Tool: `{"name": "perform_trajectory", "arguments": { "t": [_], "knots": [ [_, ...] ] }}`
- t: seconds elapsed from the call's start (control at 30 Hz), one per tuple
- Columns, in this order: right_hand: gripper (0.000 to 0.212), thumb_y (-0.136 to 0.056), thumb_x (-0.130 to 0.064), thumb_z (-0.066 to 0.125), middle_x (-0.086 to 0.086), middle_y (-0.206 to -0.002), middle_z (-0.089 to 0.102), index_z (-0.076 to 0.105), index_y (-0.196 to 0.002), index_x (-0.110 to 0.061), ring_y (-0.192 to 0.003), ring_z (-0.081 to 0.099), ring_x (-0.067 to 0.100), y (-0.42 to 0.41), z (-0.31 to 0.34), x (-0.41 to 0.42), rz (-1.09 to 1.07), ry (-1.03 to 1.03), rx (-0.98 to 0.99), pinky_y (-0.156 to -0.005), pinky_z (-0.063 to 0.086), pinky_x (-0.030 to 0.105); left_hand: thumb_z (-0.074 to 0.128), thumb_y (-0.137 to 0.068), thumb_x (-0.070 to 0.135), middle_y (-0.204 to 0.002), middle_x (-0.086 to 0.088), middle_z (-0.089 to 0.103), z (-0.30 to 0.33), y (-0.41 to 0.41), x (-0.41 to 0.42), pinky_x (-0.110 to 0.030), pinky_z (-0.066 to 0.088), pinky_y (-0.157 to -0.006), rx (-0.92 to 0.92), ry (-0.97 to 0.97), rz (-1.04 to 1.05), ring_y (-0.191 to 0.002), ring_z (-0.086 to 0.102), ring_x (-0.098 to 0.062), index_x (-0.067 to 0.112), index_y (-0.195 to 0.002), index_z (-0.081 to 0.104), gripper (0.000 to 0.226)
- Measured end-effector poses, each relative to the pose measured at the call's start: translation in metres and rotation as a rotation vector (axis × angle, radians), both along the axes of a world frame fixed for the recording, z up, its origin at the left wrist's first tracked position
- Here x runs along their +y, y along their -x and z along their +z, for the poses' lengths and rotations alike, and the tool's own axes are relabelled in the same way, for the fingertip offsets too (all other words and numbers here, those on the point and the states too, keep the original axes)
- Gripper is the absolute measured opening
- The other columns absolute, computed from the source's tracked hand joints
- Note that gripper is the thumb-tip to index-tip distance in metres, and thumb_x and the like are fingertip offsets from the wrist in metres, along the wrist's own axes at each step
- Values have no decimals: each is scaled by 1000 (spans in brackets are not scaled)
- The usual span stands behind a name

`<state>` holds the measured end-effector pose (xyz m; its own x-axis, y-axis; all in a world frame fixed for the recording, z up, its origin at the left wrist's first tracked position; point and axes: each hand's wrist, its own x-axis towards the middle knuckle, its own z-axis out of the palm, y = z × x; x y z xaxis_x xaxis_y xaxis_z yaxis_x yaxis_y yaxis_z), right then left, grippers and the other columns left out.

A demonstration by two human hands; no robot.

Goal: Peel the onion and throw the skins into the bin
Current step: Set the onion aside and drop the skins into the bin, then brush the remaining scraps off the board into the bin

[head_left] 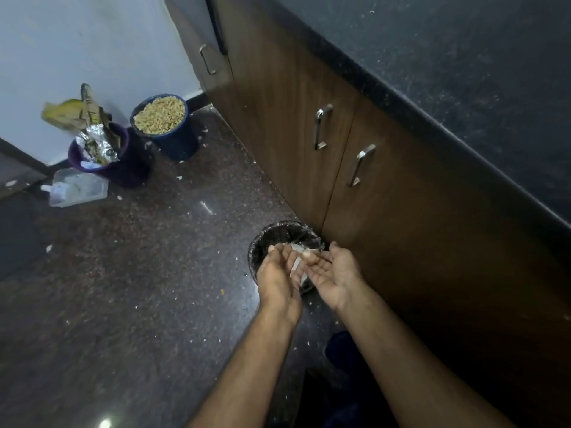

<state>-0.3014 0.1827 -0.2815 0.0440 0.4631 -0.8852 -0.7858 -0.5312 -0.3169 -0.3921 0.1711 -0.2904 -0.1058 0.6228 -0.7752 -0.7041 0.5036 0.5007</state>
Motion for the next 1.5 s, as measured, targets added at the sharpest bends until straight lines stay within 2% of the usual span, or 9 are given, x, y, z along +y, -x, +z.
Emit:
{"name": "perform_trajectory", "arguments": {
  "t": [0.07, 0.13, 0.43, 0.63, 0.83, 1.23, 1.37, 1.43, 1.5],
  "knots": [
    [58, -110, -38, 34, 26, -150, 46, 41, -146, 7, -142, 44, 34, 2, 1, 3, 59, -4, 2, -124, 28, 46, 37, -115, 36, -154, -20, 53, 0, 5, 3, -39, 45, -117, -25, -11, 20, -144, 52, -29, -2, -150, 46, 53],
    [66, -110, -43, 32, 25, -163, 28, 27, -155, 5, -152, 28, 36, 3, 4, 4, 84, -11, -15, -126, 22, 47, 34, -114, 41, -156, -21, 51, 2, 10, 5, -40, 41, -121, -40, -26, 49, -146, 50, -30, -1, -153, 44, 59],
    [66, -109, -48, 29, 22, -156, 43, 42, -150, 4, -146, 42, 30, 12, 28, -18, 182, -150, -164, -123, 32, 40, 27, -112, 53, -154, -21, 54, 11, 19, -2, -39, 43, -117, -42, -53, 58, -144, 52, -30, 1, -153, 47, 69],
    [69, -108, -51, 33, 23, -153, 47, 44, -148, 4, -143, 46, 30, 12, 65, -41, 141, -258, -176, -119, 35, 36, 25, -112, 55, -143, -18, 64, 47, 9, -28, -35, 46, -112, -3, -150, -2, -133, 61, -26, 2, -144, 57, 70],
    [70, -106, -54, 34, 20, -150, 51, 47, -146, 1, -141, 49, 28, 4, 111, -84, 137, -357, -229, -118, 37, 37, 25, -112, 53, -141, -17, 65, 93, 3, -57, -35, 46, -113, 18, -252, -47, -133, 62, -26, 2, -141, 59, 68],
    [69, -105, -55, 39, 20, -150, 52, 48, -145, 1, -139, 51, 28, -46, 189, -203, -86, -570, -367, -120, 37, 39, 23, -113, 52, -136, -13, 69, 187, -47, -150, -35, 45, -111, -45, -505, -276, -131, 63, -24, 6, -136, 64, 66],
    [66, -106, -52, 39, 21, -146, 55, 50, -143, 2, -137, 53, 29, -48, 210, -217, -120, -565, -379, -119, 39, 40, 23, -113, 52, -137, -14, 69, 197, -54, -150, -36, 45, -110, -55, -504, -291, -131, 63, -25, 6, -136, 64, 67],
    [64, -106, -50, 40, 22, -144, 57, 52, -141, 2, -135, 55, 30, -93, 227, -296, -344, -649, -474, -118, 40, 40, 23, -113, 53, -137, -13, 69, 231, -91, -218, -36, 46, -109, -125, -614, -501, -130, 64, -24, 6, -135, 64, 66],
    [62, -106, -48, 42, 21, -142, 59, 53, -141, 2, -133, 57, 29, -100, 231, -300, -345, -661, -465, -117, 42, 40, 24, -112, 54, -134, -13, 71, 228, -96, -218, -35, 49, -105, -126, -614, -511, -127, 66, -23, 7, -133, 66, 66]
  ]
}}
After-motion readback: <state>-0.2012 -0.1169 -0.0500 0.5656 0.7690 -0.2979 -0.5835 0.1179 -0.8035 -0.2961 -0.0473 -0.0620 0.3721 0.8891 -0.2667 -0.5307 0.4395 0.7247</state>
